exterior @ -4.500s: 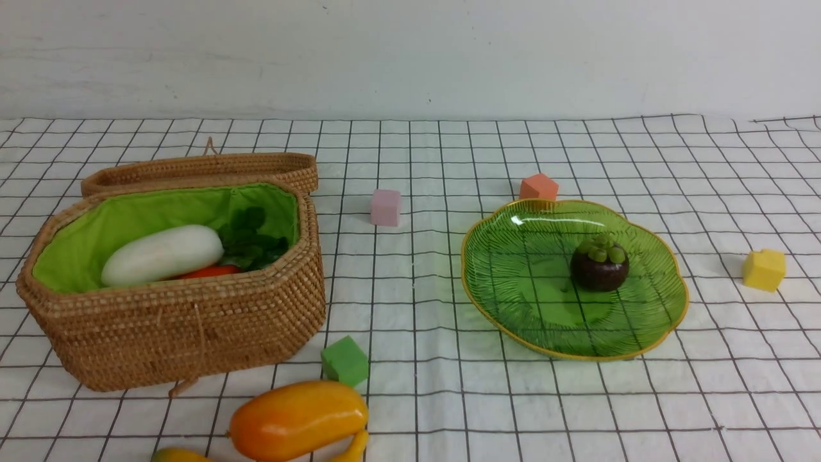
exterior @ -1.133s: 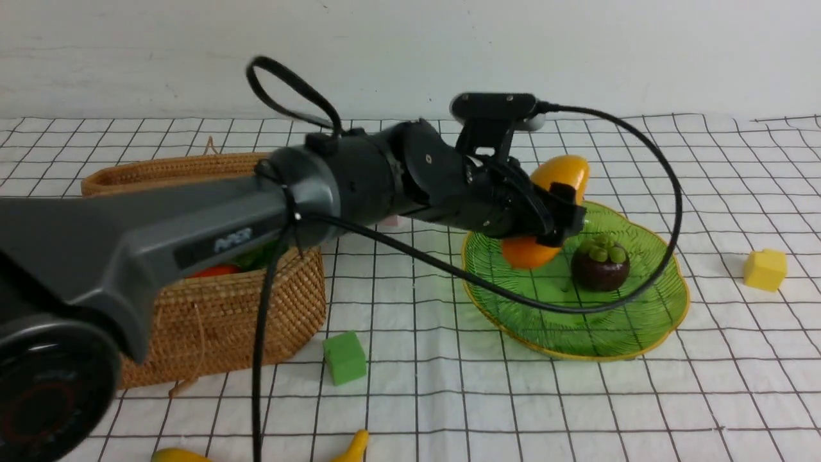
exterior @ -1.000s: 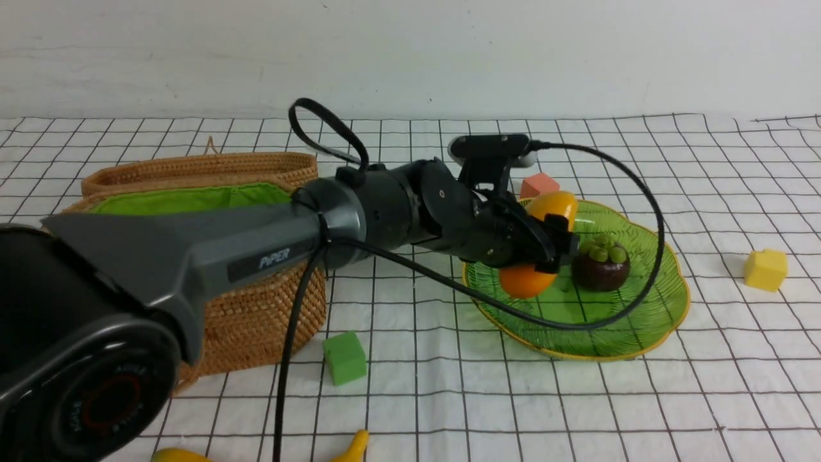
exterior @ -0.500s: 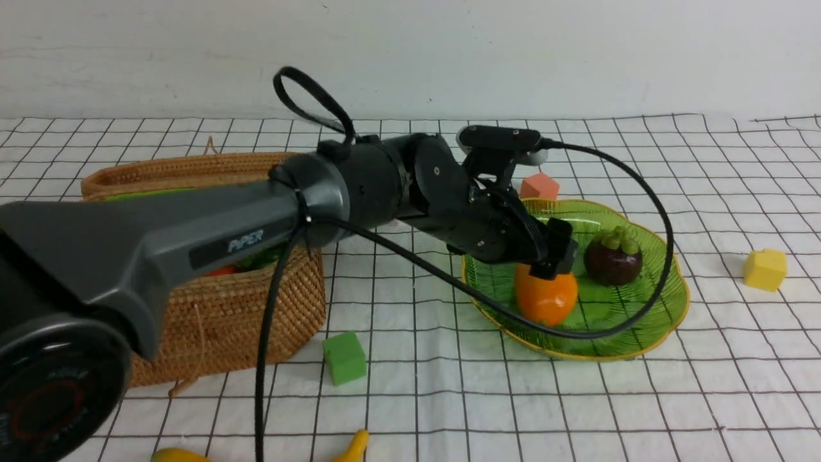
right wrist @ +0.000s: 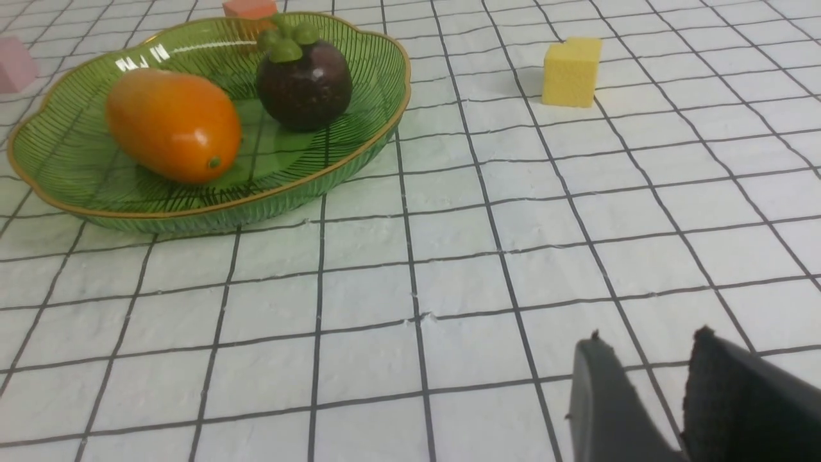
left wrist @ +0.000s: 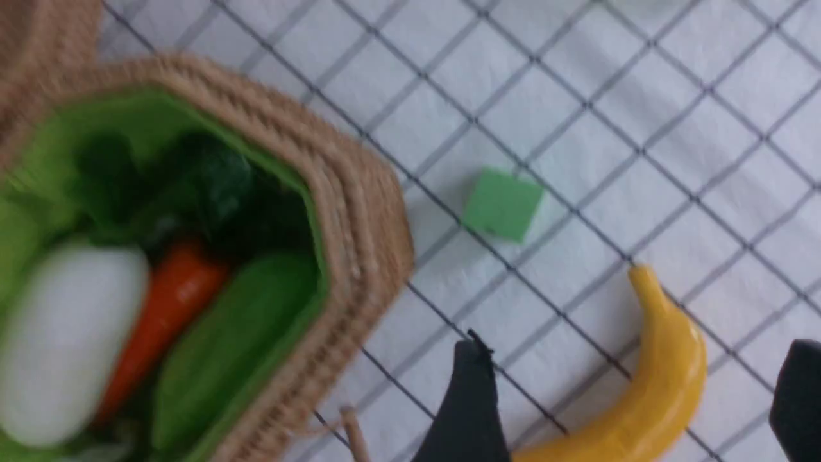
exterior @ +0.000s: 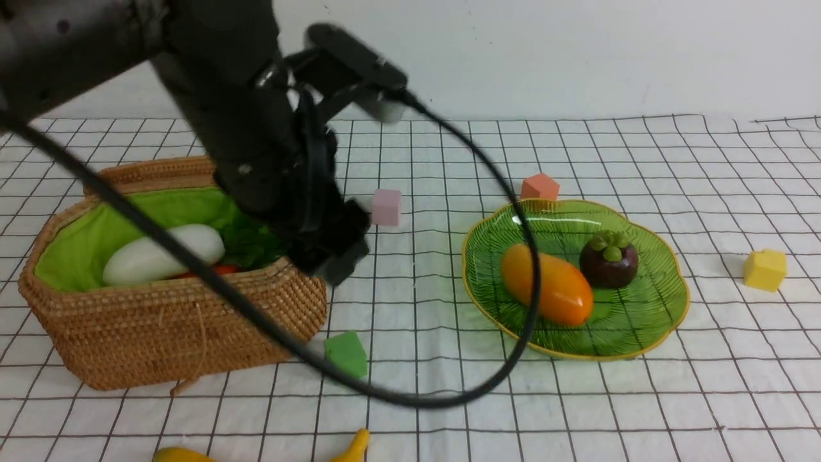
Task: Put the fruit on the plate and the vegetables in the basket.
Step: Use the left arm to grab a banana and put it into the right plate
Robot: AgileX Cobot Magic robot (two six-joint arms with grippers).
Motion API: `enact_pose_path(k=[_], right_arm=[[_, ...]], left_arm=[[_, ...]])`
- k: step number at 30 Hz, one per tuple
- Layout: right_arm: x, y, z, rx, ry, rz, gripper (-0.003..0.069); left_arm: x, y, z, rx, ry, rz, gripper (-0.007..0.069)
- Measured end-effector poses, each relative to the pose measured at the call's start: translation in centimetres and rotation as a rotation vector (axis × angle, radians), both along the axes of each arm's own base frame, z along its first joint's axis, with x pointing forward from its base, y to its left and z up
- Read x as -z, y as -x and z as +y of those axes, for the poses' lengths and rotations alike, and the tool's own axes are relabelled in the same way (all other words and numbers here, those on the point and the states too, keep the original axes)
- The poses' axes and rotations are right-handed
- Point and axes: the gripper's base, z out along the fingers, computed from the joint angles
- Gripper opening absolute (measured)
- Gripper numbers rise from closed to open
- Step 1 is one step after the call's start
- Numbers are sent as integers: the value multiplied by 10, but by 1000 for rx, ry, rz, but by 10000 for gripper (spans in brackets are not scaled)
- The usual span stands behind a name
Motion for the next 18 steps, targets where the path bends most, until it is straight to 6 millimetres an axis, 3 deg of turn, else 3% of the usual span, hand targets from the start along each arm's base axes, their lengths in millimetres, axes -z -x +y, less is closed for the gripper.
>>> enact_pose_path(k=[4, 8, 13, 18], right_arm=[[0, 0, 0, 0, 0, 0, 223], [0, 0, 0, 0, 0, 0, 229], [0, 0, 0, 0, 0, -1, 235], [0, 0, 0, 0, 0, -1, 237]], left_arm=[[58, 27, 8, 77, -26, 189, 570], [116, 36, 10, 164, -15, 178, 570], [152, 27, 7, 161, -4, 127, 570], [182, 23, -1, 116, 16, 214, 570]])
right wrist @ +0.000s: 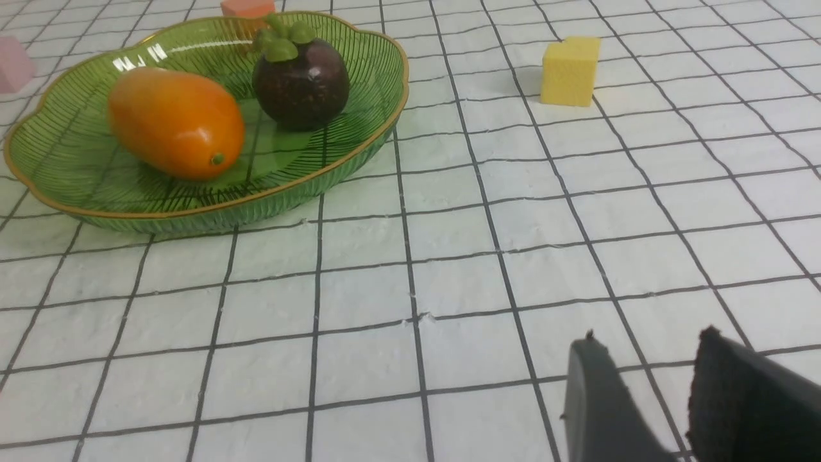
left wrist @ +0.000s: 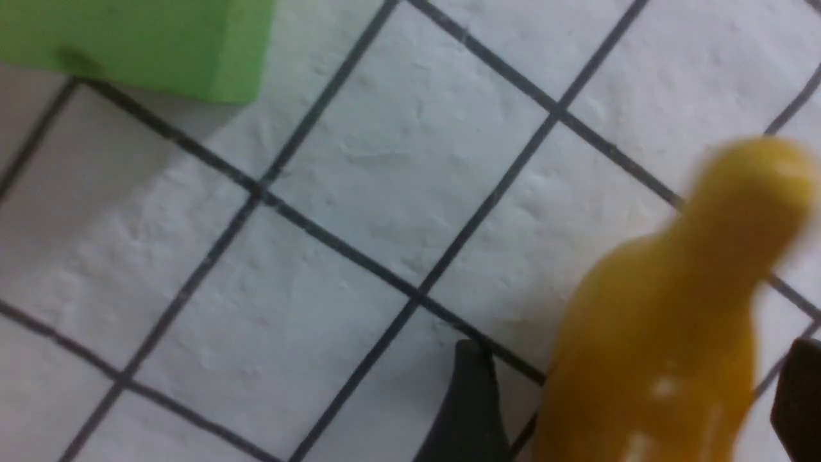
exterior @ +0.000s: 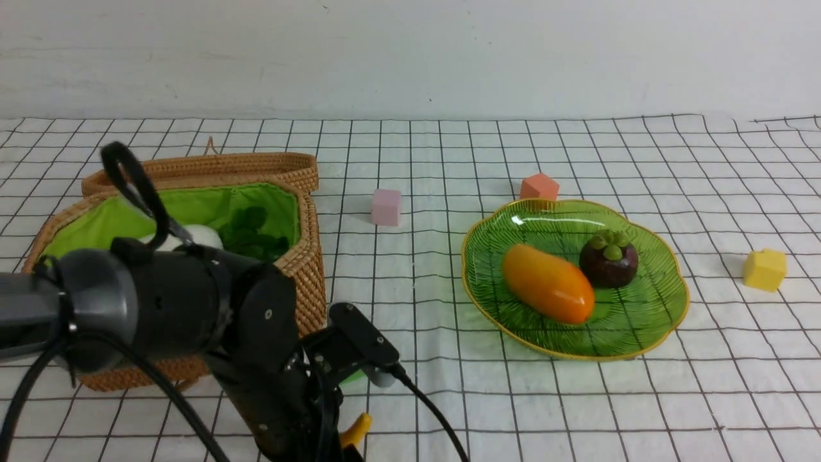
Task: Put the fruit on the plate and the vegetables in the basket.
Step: Use the left arm to grab a banana and put it into the right plate
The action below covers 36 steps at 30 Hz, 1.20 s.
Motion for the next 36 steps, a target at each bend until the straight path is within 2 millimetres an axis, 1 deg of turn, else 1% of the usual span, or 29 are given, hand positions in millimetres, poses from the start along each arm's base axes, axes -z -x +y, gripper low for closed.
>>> enact_pose_path(k=[4, 6, 8, 9, 11, 12, 13, 15, 18, 21, 22, 23, 24, 28, 29, 30, 32, 33, 34, 35, 36], right_arm=[[0, 0, 0, 0, 0, 0, 237], [0, 0, 0, 0, 0, 0, 237], [0, 0, 0, 0, 0, 0, 237], [0, 0, 0, 0, 0, 0, 237], [0, 0, 0, 0, 0, 0, 238], [0, 0, 0, 0, 0, 0, 238], [0, 0, 0, 0, 0, 0, 238], [0, 0, 0, 0, 0, 0, 238], [0, 0, 0, 0, 0, 0, 238], [0, 0, 0, 0, 0, 0, 238], [0, 0, 0, 0, 0, 0, 238], [0, 0, 0, 0, 0, 0, 238], [0, 0, 0, 0, 0, 0, 238], [0, 0, 0, 0, 0, 0, 238], [0, 0, 0, 0, 0, 0, 238], [0, 0, 0, 0, 0, 0, 238], [0, 0, 0, 0, 0, 0, 238], [0, 0, 0, 0, 0, 0, 238], [0, 0, 0, 0, 0, 0, 238], [0, 0, 0, 0, 0, 0, 238], [0, 0, 0, 0, 0, 0, 238]], left_arm=[[4, -1, -1, -7, 4, 11, 560], [3, -2, -1, -8, 5, 10, 540], [3, -2, -2, -7, 3, 13, 477], [3, -2, -2, -7, 4, 12, 477], [3, -2, -2, -1, -9, 47, 323], [2, -3, -3, -1, -11, 57, 293], [2, -2, -3, -1, -15, 68, 284], [-3, -3, -6, 7, -26, 121, 296], [-12, -8, -9, 12, -19, 124, 296], [-45, -22, -23, 13, 42, 115, 296], [-53, -25, -27, 7, 65, 112, 296], [-56, -26, -28, 4, 75, 113, 296], [-77, -34, -38, -22, 145, 90, 296], [-126, -55, -59, -163, 367, -13, 296], [-130, -58, -60, -179, 388, -30, 296], [-144, -68, -68, -242, 476, -81, 296], [-151, -82, -76, -316, 568, -131, 296], [-154, -86, -79, -331, 592, -144, 296], [-153, -99, -86, -393, 647, -158, 296], [-147, -111, -93, -437, 675, -161, 296], [-145, -113, -94, -444, 678, -162, 296]])
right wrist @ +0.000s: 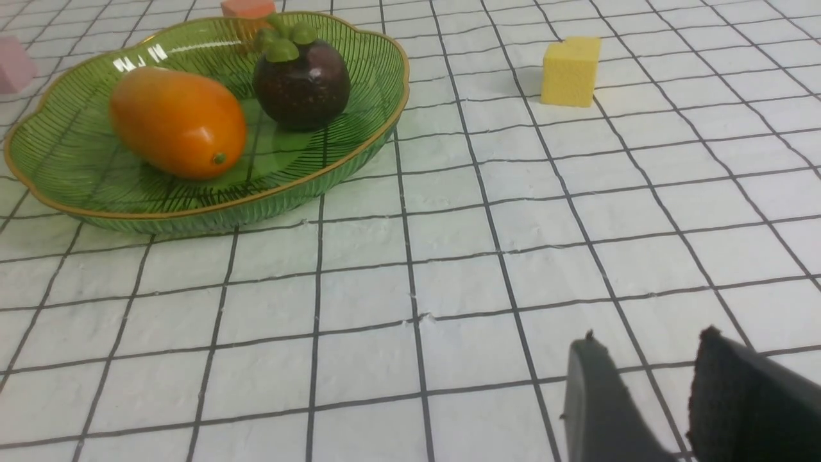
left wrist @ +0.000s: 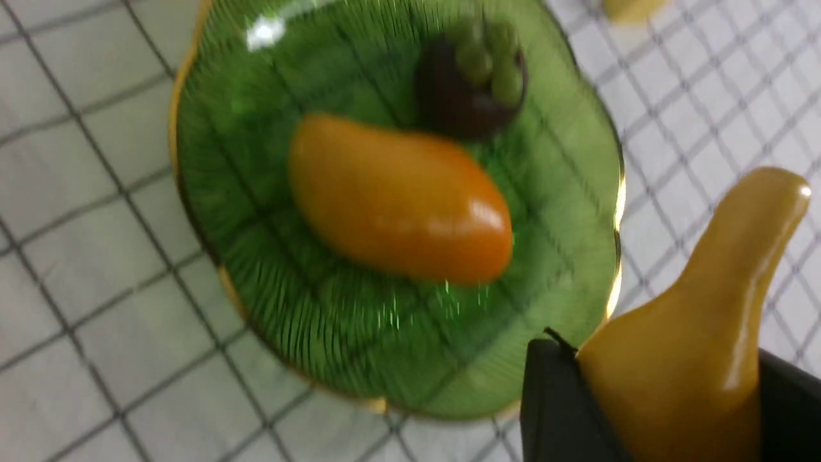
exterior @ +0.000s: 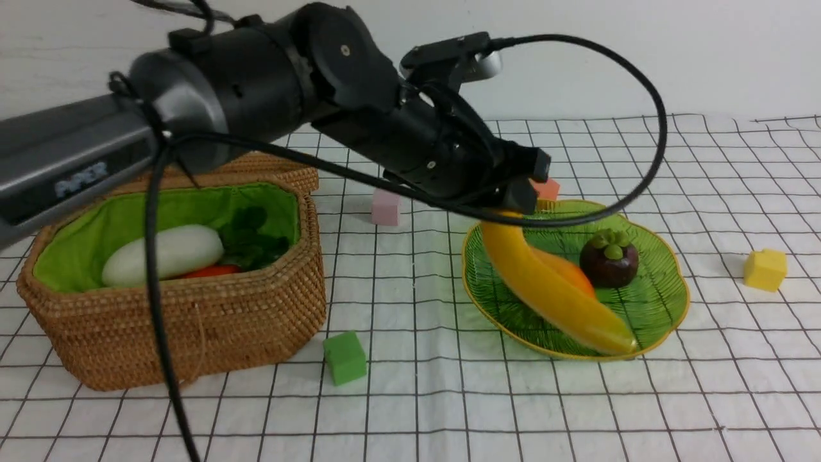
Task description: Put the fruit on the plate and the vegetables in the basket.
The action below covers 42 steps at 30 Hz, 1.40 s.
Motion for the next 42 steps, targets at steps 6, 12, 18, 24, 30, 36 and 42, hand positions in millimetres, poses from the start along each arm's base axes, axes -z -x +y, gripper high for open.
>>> enact_pose_path(k=[6, 12, 18, 24, 30, 36, 42], right_arm=[[0, 0, 0, 0, 0, 0, 238], [0, 0, 0, 0, 0, 0, 238], [0, 0, 0, 0, 0, 0, 238], [0, 0, 0, 0, 0, 0, 238], [0, 0, 0, 0, 0, 0, 238], [0, 0, 0, 0, 0, 0, 238], [0, 0, 0, 0, 0, 0, 238]], left_arm=[[75, -50, -28, -126, 25, 124, 296], [94, -58, -32, -154, -16, 165, 365], [79, -52, -27, -139, -54, 158, 614], [8, -28, 2, -92, -148, 93, 662], [-127, 54, 76, -106, -264, -86, 496], [-204, 157, 150, -226, -248, -260, 214], [-196, 251, 208, -300, -163, -288, 0]])
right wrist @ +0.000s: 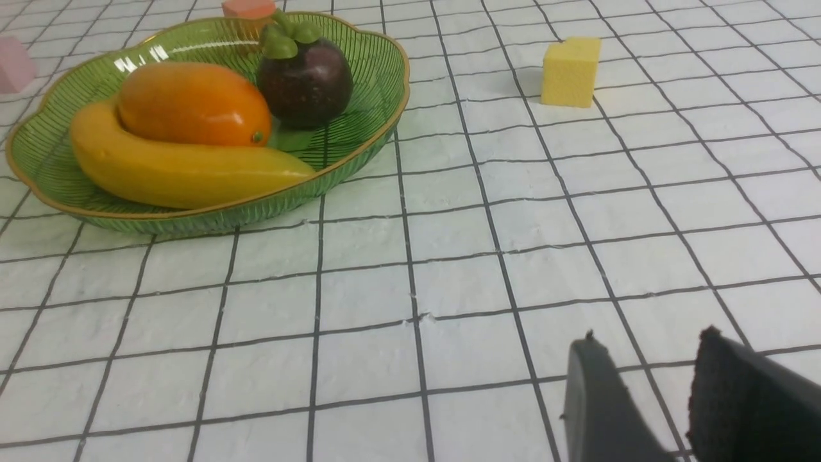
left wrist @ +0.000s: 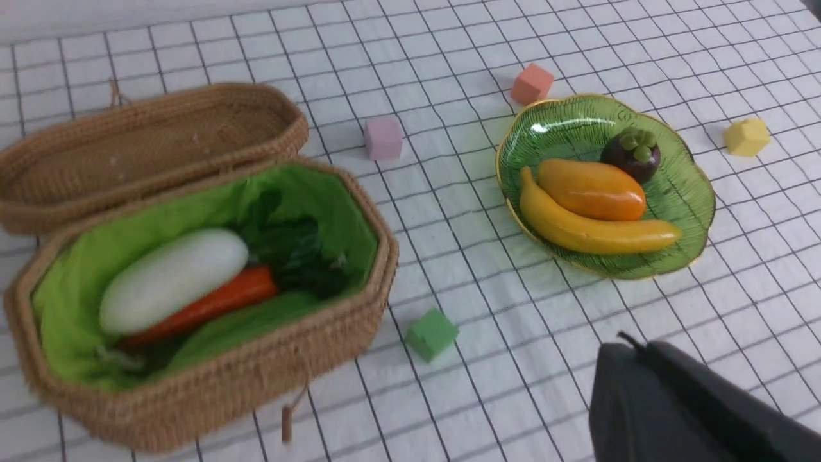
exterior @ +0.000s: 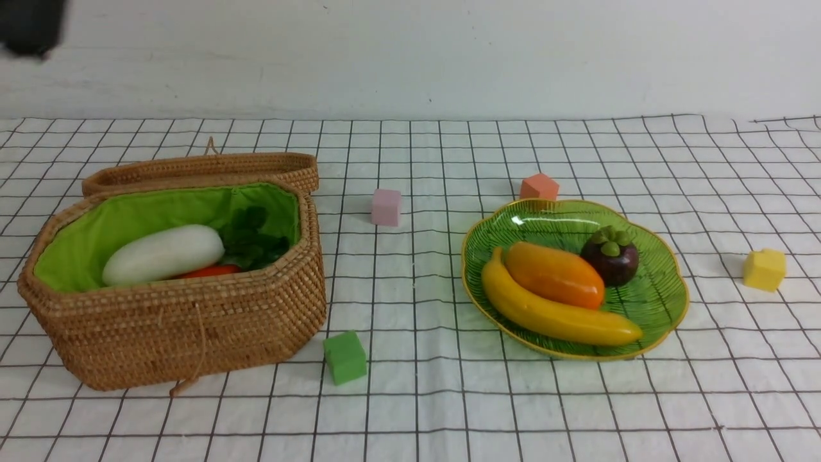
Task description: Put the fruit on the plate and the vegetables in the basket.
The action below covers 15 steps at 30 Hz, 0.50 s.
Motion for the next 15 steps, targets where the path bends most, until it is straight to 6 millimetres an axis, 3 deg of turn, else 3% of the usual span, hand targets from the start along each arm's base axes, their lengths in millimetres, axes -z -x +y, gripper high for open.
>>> enact_pose_path(k=[1, 4, 6, 7, 8, 12, 15], right_arm=[[0, 0, 0, 0, 0, 0, 238], [0, 0, 0, 0, 0, 0, 238], [0, 0, 0, 0, 0, 0, 238], [0, 0, 0, 0, 0, 0, 238], [0, 0, 0, 0, 0, 0, 238], [0, 0, 0, 0, 0, 0, 238], [0, 0, 0, 0, 0, -1, 238]], left_arm=[[17, 25, 15, -20, 29, 14, -13], [72, 75, 44, -78, 117, 52, -13], [112, 99, 57, -103, 199, 44, -13], [120, 108, 62, -108, 244, 25, -13], [154, 119, 66, -123, 317, 41, -13], [206, 132, 65, -107, 475, 95, -13], [212, 131, 57, -50, 506, 117, -13]])
